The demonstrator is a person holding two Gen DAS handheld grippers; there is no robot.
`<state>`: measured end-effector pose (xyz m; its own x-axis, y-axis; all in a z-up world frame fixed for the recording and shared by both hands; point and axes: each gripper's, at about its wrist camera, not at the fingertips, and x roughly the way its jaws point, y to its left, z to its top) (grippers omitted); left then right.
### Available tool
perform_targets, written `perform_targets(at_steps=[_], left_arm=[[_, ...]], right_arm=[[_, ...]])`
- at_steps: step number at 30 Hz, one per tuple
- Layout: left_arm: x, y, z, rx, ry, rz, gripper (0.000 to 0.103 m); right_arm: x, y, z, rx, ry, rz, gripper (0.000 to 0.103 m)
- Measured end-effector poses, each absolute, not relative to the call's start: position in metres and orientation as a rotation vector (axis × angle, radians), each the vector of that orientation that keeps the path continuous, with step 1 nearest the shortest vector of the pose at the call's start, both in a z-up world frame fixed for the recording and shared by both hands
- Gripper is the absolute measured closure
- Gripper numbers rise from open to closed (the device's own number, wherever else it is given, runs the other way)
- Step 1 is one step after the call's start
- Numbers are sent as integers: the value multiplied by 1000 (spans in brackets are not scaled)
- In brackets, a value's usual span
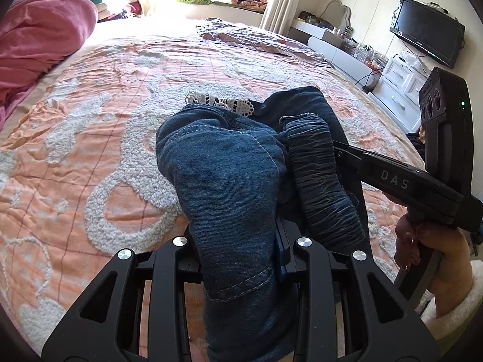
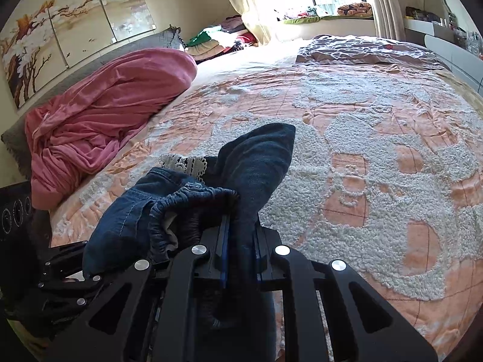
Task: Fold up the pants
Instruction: 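Hold the lifted pants edge with the right tool while the left tool presses the pants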
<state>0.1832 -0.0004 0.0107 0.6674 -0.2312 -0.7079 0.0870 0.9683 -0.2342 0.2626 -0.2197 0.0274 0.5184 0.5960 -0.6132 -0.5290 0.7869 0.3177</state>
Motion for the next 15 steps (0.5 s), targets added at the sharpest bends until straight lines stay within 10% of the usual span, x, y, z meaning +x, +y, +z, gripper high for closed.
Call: perform_targets(at_steps=[15], left_arm=[[195,6,-1,-169,837,-160,79]], right_arm=[[281,-209,7,87,833,654,91]])
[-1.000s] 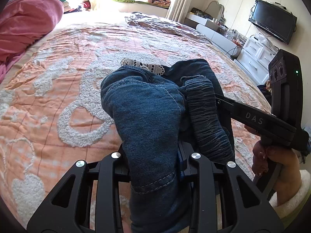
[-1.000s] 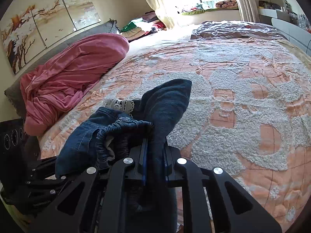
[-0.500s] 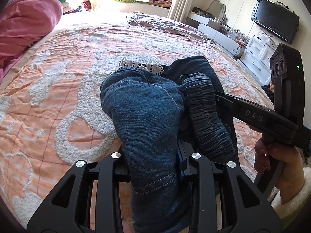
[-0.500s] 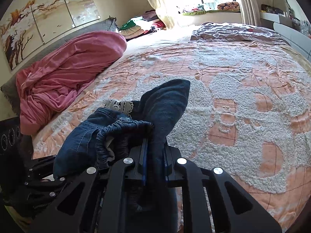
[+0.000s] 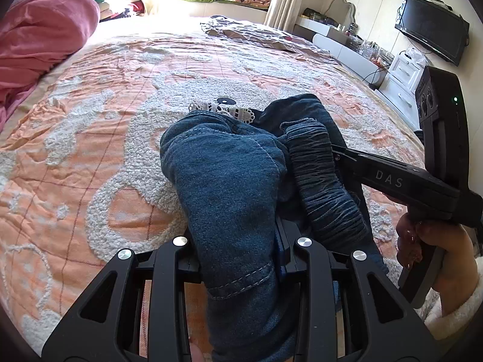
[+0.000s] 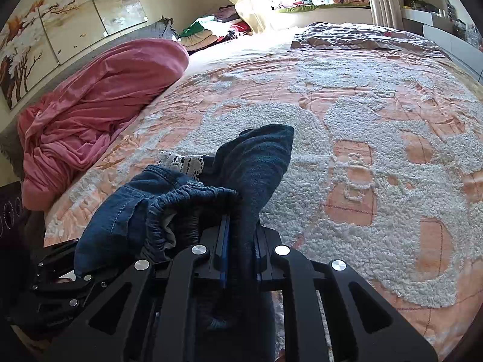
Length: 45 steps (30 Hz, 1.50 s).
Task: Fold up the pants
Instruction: 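Hold the lifted pants edge with the right tool while the left tool presses the pants, then open both tools and lift them off the folded denim pants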
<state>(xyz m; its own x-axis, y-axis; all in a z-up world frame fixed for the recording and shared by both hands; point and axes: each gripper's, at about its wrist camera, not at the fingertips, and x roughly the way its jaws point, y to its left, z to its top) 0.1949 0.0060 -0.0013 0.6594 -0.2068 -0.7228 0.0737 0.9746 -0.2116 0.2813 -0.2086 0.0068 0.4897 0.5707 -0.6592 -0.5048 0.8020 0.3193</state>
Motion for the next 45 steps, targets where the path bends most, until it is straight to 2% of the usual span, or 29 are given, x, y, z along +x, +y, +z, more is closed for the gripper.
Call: perform_targets(at_steps=[8,14,16,18,22,27,31,34,38,45], left_arm=[[197,8,-7,-175,847,-151,76],[197,8,-11,-176,853,-142,73],[197,8,-12,-178,853,-141,72],[197,8,-13,-179,854,-140,71],[197,9,-13,-179,854,-138,70],[196,9,-14,-180,857,-134,68],[196,10,-12,-181,855,-135,66],[195,10,-12,-182,855,-135,60],[193,12,-10,-181,854,-133,54],[182,14,-1,-180,829,-131,37]], right_arm=[[287,-208,-4,88,878,628,90],[291,-210,-13,84,917,589,84],[292,-211,-14,86,923,581,79],[293,-213,-15,77,930,562,67],[296,-218,-18,91,942,549,58],[290,-212,-14,-8,915,488,38],[290,-220,-14,18,925,489,34],[287,-223,-12,23,923,490,32],[283,-228,-9,30,914,482,23],[269,-237,-1,38,888,492,18]])
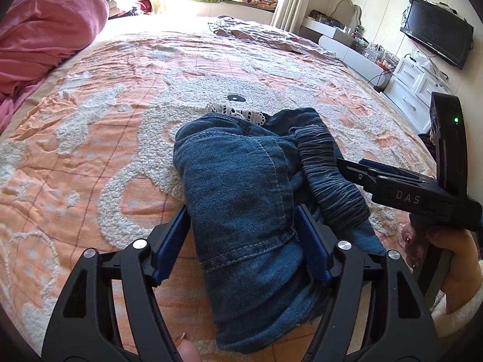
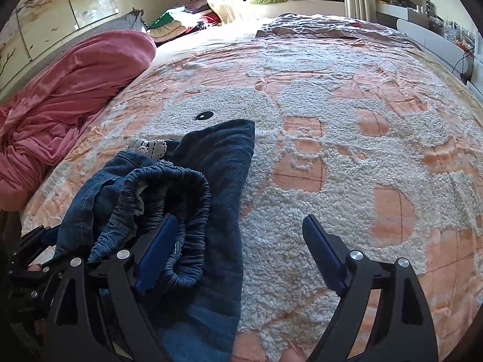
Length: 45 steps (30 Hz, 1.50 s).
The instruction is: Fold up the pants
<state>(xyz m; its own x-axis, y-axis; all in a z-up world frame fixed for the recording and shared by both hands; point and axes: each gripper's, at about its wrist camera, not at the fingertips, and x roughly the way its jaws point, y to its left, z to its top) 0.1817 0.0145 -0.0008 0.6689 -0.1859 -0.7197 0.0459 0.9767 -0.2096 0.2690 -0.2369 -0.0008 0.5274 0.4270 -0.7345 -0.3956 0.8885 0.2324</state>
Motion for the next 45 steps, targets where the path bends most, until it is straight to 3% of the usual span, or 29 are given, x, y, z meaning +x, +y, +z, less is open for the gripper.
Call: perform_targets(at_steps=[15,26,45], left_arm=[[130,8,20,-183,765,-126,10],[88,3,24,-184,743,-98,10],[29,-1,6,-190,780,-67,10]], right_arm=[[209,-258,37,30,754,493,7],[143,-281,48,-7,671,484,5],[71,-296,25,38,709,450,5]])
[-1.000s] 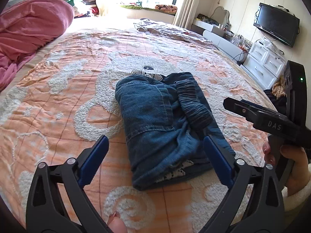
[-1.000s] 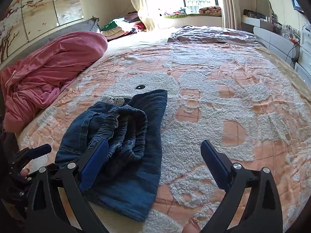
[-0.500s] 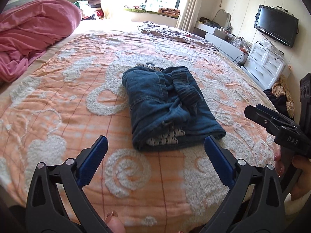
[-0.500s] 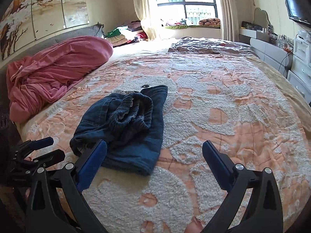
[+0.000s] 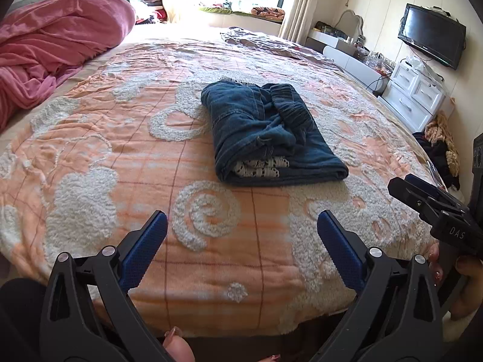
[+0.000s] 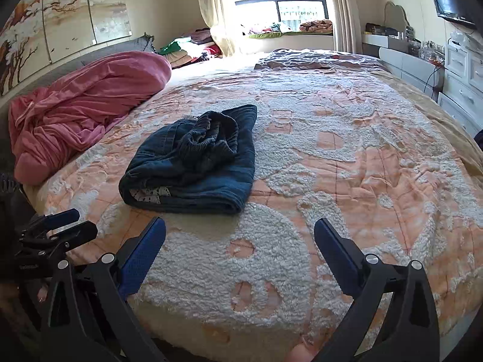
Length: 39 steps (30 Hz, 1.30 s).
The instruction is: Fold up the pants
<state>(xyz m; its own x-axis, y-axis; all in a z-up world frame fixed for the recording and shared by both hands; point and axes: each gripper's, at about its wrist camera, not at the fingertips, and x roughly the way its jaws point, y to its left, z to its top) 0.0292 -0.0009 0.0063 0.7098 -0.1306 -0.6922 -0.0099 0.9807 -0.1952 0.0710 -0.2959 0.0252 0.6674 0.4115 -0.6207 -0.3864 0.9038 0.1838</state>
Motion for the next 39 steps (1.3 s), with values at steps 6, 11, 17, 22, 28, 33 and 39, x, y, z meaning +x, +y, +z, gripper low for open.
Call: perform_targets(at_steps=[6,11,17,22,28,33,39], left_arm=[[19,-6,1,-179,786,-60,10],[17,-8,-8,-175,809,-53,10],[13,-10,-11,-169,813,-44,10],[7,-11,-14,-168,810,-36,10],[5,-11,-18,-170,819,-34,10],[6,-11,-21,-170,821,-30,10],[7,-13,-24,-163,830,-38,10]], right_arm=[[57,-295,20,29,716,445,5],[52,-294,17,18,718,434,5],[47,-294,16,10,715,431,5],[40,-293,10,4,727,428,5],[35,-293,6,-11,723,419,5],[38,-296,4,2,724,410,5],[40,-295,0,3,738,412,5]])
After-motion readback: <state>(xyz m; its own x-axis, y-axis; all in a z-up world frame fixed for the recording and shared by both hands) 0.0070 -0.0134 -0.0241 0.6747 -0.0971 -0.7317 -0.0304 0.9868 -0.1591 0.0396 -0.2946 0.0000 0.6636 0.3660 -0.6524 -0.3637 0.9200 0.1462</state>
